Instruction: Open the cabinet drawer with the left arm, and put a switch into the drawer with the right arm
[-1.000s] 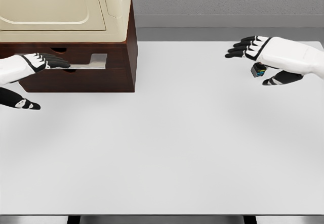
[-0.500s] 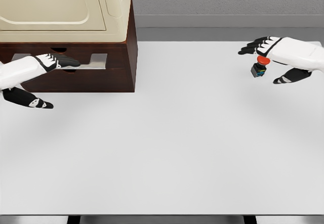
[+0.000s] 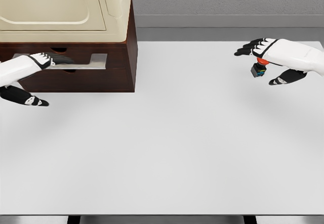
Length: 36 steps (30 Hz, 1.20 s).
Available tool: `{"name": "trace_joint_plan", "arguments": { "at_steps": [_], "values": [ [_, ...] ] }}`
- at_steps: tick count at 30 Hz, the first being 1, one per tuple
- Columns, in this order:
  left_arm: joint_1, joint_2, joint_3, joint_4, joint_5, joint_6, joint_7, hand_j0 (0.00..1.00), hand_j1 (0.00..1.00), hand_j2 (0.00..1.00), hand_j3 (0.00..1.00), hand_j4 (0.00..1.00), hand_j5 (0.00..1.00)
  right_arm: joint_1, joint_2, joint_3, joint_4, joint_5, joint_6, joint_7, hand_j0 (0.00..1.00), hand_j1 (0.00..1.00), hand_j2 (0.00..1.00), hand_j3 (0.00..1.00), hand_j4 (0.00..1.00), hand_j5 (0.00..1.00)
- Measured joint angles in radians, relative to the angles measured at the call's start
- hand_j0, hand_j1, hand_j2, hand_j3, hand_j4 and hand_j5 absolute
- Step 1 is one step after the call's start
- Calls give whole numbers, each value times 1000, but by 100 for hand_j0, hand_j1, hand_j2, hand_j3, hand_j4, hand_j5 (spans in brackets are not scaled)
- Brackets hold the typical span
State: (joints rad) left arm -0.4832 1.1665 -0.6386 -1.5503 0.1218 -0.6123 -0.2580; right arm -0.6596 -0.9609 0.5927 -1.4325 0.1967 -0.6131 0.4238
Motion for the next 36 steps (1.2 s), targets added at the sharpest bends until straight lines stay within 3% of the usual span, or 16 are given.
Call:
{"name": "trace_joint_plan", "arguments": {
  "at_steps": [36],
  "values": [
    [-12,-99,-6,109,-11,0,-7,100,100,100,100,100,100,-2,11,1,-1,0,0,0,100,100,100,100,100,100]
  ]
}}
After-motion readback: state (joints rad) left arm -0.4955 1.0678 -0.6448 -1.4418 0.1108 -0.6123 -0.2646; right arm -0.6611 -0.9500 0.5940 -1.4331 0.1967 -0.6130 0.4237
